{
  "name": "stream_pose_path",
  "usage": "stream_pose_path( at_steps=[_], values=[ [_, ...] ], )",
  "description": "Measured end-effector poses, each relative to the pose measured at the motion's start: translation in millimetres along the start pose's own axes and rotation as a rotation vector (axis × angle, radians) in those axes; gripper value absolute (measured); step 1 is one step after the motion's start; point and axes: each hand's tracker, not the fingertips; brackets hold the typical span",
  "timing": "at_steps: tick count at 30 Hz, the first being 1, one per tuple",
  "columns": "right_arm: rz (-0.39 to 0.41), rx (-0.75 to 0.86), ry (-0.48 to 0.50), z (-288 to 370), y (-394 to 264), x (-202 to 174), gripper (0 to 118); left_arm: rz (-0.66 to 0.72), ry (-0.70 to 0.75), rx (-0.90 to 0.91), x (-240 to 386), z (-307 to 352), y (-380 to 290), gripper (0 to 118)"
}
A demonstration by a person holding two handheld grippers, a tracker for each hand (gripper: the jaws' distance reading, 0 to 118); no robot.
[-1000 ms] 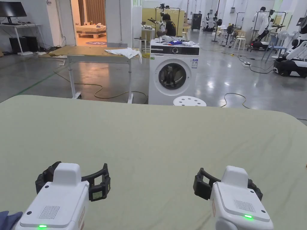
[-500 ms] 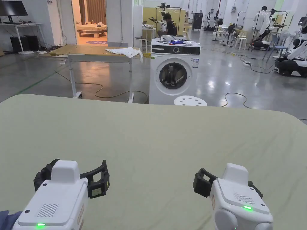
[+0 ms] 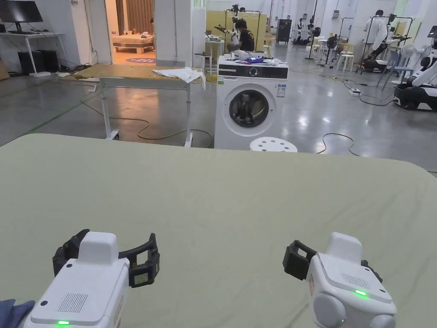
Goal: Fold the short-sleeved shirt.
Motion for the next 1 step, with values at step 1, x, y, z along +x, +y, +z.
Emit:
stream_pose_path(
  at_steps=[1],
  values=[
    [0.001,-0.001,-0.001,-0.5,0.3,0.0,104,0.001,-0.001,-0.002,-0.4,-0.2,-0.3,109]
  ],
)
